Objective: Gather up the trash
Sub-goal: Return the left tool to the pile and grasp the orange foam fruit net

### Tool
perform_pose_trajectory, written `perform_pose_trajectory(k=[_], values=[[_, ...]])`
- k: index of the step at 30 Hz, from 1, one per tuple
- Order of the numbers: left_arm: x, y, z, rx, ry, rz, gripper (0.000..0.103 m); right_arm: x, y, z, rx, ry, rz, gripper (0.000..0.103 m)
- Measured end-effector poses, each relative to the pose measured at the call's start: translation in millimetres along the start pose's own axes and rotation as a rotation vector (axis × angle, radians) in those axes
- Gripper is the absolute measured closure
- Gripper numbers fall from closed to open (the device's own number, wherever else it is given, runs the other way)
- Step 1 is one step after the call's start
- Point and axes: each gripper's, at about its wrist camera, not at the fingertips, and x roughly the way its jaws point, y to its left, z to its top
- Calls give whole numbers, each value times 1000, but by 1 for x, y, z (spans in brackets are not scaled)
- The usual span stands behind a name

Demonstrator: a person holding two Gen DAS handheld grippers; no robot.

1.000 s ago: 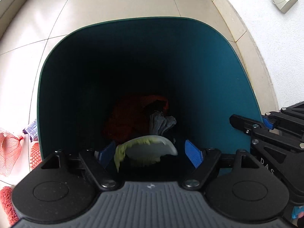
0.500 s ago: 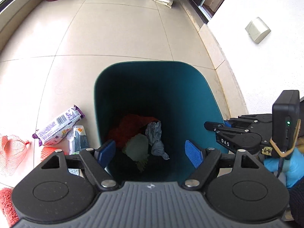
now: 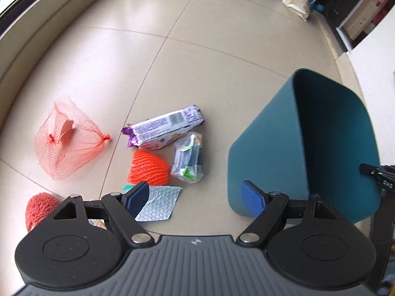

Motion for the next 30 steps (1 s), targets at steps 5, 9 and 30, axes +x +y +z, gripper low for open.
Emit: perform_pose_trajectory(k=[5,9,30], values=[[55,30,-4,-58,68,55,21,1,2,-1,-4,-1,-5,97],[101,36,0,-52,119,77,21,1,7,-2,-26,-2,-21,97],[219,55,-2,-44,225,239,70,12,15,2,-37,37,-40,97]])
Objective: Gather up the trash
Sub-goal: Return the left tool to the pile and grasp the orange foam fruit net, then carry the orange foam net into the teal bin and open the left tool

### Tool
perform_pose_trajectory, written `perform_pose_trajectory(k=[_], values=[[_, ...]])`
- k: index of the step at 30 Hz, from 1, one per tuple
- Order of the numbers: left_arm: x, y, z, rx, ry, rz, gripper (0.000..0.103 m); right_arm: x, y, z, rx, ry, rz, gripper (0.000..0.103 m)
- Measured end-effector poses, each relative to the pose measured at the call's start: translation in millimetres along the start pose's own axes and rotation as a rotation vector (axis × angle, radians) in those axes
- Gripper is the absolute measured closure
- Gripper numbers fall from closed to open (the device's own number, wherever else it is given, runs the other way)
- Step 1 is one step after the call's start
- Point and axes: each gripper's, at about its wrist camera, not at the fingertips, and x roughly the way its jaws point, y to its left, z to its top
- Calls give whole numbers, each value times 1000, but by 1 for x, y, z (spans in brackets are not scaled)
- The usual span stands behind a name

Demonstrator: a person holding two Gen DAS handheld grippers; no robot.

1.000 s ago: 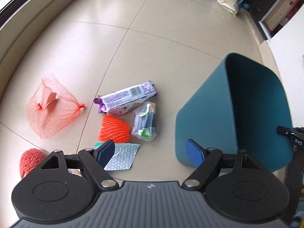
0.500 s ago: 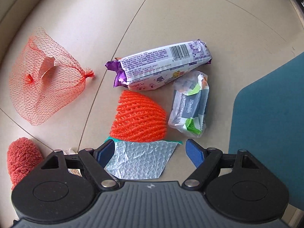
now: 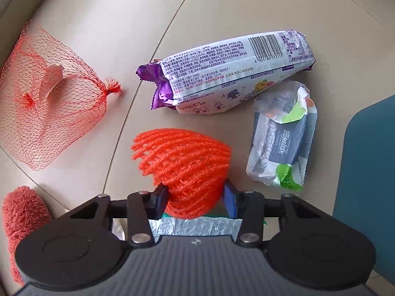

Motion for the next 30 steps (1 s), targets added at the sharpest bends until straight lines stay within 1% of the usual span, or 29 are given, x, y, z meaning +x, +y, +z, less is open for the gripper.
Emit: perform_pose_trajectory(k=[4,8,14,18,23,28,30], values=[[-11,9,-4,-32,-22,-15,79,0,1,-1,1,-2,-3,97],[-36,19,-9,-46,-42,-30,79,0,1,-2,2,-3,-4,97],[-98,24,-17,-31,-104,-43,79,-1,1,-3,7,-6,1,97],[-156,14,-23,5,-164,-78,79,-3,0,-3,5,-5,3,97],[-222,-7,-37,65,-234,-154,79,-3,-1,-3,5,-10,7,97],[-274,-38,-51,133,-298,-222,79,-2,-2,-4,9,-11,12,97],[-290,-53,-55,163,-310,-248,79,-2,-2,-4,11,-13,15,97]])
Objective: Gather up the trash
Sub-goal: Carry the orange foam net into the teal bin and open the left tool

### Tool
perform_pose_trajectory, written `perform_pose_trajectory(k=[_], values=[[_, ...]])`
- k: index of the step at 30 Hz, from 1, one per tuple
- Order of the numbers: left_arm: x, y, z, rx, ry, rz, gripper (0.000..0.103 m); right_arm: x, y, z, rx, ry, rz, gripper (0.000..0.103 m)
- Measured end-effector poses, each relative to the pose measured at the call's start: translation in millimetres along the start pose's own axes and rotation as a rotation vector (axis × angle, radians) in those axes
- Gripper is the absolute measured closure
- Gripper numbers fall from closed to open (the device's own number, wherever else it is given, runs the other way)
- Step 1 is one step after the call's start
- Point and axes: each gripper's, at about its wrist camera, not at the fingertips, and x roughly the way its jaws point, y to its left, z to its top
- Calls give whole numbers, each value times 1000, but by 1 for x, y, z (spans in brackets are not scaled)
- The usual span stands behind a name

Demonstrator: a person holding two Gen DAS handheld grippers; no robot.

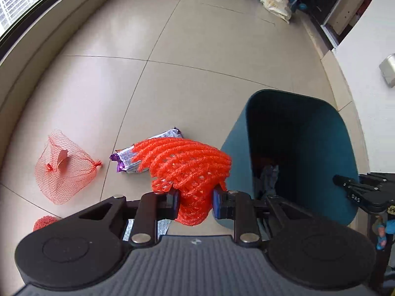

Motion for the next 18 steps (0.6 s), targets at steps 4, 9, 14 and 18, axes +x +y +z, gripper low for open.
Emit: perform_pose_trajectory(k=[4,9,14,18], values=[[-15,-44,7,77,-21,-53,79,0,-1,-1,-4,-3,3,97],[-10,-97,16,162,-28,-91,79,-1,-2,-1,-4,-6,7,97],[20,-135,15,229,23,-92,79,-1,-4,-2,-5,-8,14,97],[50,-150,11,258,61,-69,79,-1,-4,-2,-8,-8,14,97]])
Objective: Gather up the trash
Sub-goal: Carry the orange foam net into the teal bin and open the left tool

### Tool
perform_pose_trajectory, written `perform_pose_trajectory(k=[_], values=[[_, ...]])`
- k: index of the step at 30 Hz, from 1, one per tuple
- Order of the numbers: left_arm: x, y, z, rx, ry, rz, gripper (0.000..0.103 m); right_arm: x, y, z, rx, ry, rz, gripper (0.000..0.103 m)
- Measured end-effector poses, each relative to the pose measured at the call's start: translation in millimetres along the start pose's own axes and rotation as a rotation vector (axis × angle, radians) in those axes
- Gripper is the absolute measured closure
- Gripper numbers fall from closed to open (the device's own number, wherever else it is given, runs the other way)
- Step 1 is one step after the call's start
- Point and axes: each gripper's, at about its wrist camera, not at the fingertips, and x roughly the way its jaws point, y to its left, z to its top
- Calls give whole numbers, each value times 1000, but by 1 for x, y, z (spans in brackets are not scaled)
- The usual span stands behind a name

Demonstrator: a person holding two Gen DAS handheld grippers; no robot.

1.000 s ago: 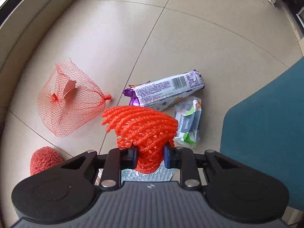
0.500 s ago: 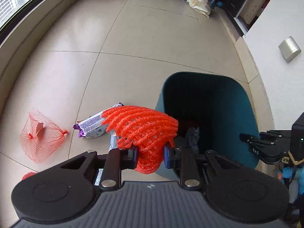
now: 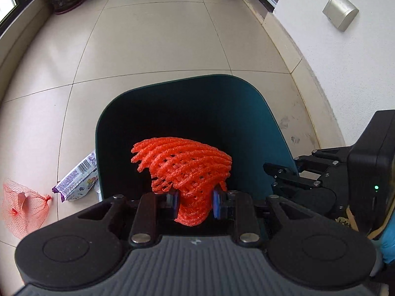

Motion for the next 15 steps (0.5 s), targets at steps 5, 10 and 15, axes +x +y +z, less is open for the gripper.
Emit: perform_pose_trajectory(k=[5,10,15], values=[[39,4,-3,-22,78,10,79,0,-1,0,1,0,5,97],[58,3,-9,-5,99,24,79,0,-2,0,0,-2,9,97],[65,0,-12,10,100,23,70,0,-3,0,1,-2,10,96]])
